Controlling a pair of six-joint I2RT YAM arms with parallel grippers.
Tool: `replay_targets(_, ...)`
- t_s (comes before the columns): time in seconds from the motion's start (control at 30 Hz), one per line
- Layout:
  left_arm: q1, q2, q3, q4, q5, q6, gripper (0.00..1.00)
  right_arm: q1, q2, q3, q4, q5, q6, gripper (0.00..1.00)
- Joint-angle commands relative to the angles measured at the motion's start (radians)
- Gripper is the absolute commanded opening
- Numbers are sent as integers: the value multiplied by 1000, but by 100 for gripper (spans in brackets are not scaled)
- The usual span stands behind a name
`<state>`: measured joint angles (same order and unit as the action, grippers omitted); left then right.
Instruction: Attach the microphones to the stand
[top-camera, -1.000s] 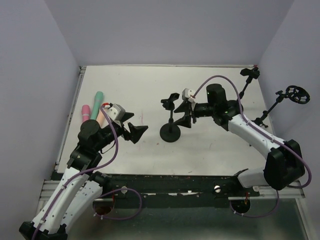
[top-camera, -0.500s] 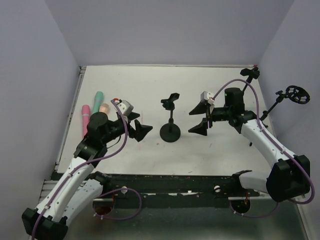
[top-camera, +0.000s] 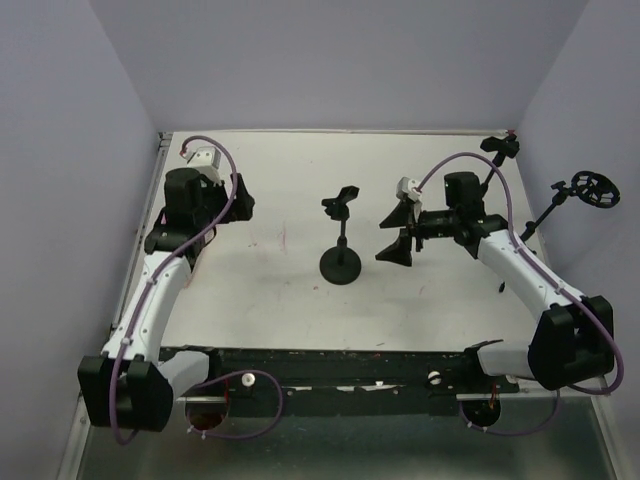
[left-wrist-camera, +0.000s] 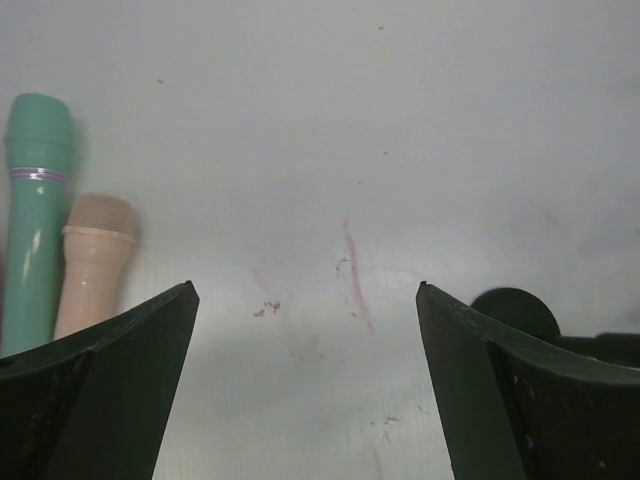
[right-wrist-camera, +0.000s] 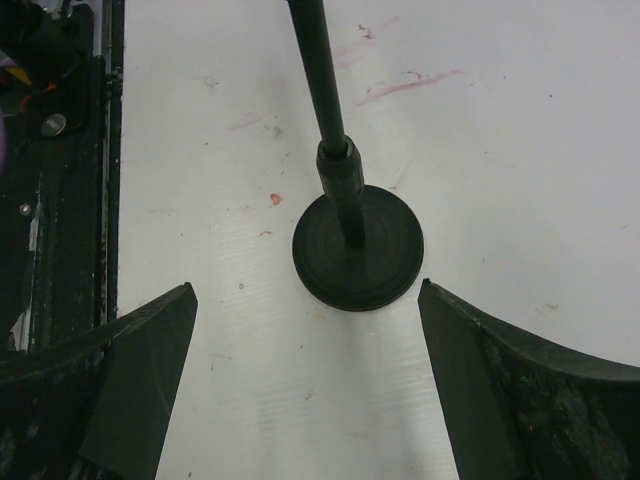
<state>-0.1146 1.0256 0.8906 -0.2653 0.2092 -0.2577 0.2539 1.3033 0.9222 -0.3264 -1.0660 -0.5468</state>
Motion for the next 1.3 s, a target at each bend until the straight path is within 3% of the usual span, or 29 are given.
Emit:
replay_targets(0.0, 62, 190, 143, -165, -174, 90, 96, -5, 25, 50, -54, 38, 18, 100)
replay_targets(0.13, 79, 355, 238, -242, -287, 175, 87, -5, 17, 46, -53, 35, 21, 100)
replay_targets(0.3, 101, 485, 260, -273, -309, 212, 75, -5, 14, 44, -56, 21, 21, 100)
replay_targets(0.83, 236, 671, 315, -311, -269, 187, 74, -5, 40, 50, -100, -8, -22, 100)
replay_targets(1.27, 244, 720, 332, -341, -211, 178, 69, -5, 63, 64, -125, -9, -38, 100)
